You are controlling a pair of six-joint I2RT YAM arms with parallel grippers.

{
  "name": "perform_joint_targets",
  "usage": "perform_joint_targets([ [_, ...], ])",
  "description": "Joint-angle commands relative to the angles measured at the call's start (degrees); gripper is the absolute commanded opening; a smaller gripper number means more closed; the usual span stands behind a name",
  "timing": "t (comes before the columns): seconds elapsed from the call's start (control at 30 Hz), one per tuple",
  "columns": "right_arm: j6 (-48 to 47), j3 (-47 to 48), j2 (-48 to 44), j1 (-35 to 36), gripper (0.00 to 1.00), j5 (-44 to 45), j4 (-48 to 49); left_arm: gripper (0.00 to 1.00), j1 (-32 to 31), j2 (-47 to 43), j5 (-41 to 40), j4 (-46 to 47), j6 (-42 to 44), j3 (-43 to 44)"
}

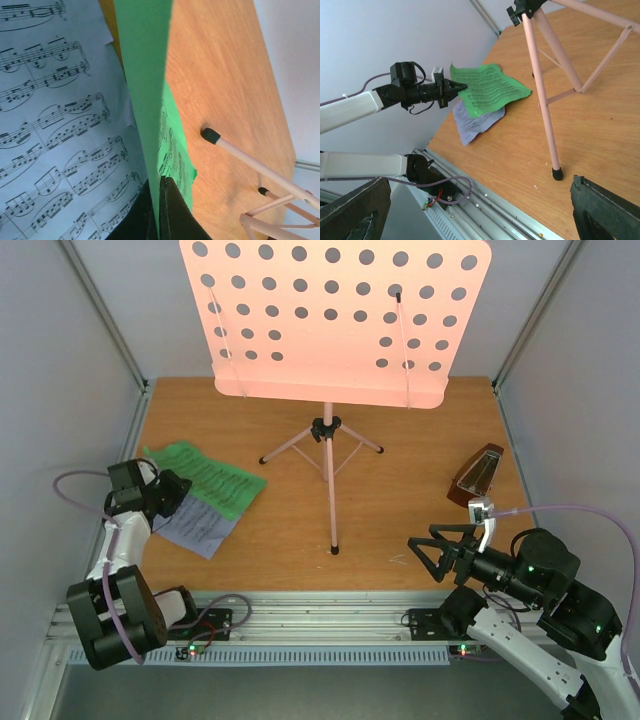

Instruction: Pack up the instrument practice props

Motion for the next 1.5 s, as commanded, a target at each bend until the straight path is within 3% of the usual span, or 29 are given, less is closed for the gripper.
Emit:
perform_joint_targets([
  [0.0, -0.71, 0.33, -0.55, -0.07, 0.98, 1.05, -1.61, 0.00, 0.96, 0.92, -2.01, 4.44, 0.99, -1.03],
  [0.17, -0.32, 1.49, -2.13, -0.07, 0.98, 3.18, -4.51, 0.00, 1.84, 2.00, -4.75, 2.15, 2.86, -0.67],
  [0.37, -0.34, 3.52, -3.67, -0.10, 0.99, 7.07, -8.15, 0.04, 7.84, 1.04, -1.38, 2.63, 3.43, -2.71],
  [0.47, -0.24, 3.13, -3.76, -0.11, 0.98, 8.32, -8.04, 0.22, 8.19, -0.05, -0.91, 2.61, 3.37, -3.07],
  [0.6, 1.43, 1.96, -3.53, -0.10, 0.99, 10.86, -7.79, 0.68, 8.23, -3.34, -1.05, 2.18, 2.33, -2.97],
  [0.7, 2.87, 1.20, -3.39, -0.09, 0.98, 11.80, -7.98, 0.80, 8.18, -7.71, -4.50, -1.86, 3.48, -0.91],
  [0.87, 4.85, -1.10, -3.32, -0.12, 0.99, 13.62, -7.44, 0.84, 7.27, -16.22, -6.57, -7.41, 5.30, 3.88],
  [1.07, 7.19, -5.89, -2.83, -0.08, 0.98, 12.63, -4.40, 0.84, -1.48, -18.88, -1.63, -11.52, 12.87, 9.79],
  [1.2, 7.79, -8.17, -2.59, -0.06, 0.98, 10.77, -3.12, 0.81, -5.38, -21.88, 3.60, -10.06, 14.59, 9.22],
  [1.33, 7.89, -9.37, -3.47, -0.08, 0.98, 11.54, -3.12, 0.78, -10.74, -26.90, 6.74, -3.56, 9.09, 3.79],
  [1.47, 8.28, -10.51, -4.33, -0.06, 0.98, 11.81, -2.36, 0.75, -18.33, -28.72, 5.35, 5.44, -1.68, -1.84],
])
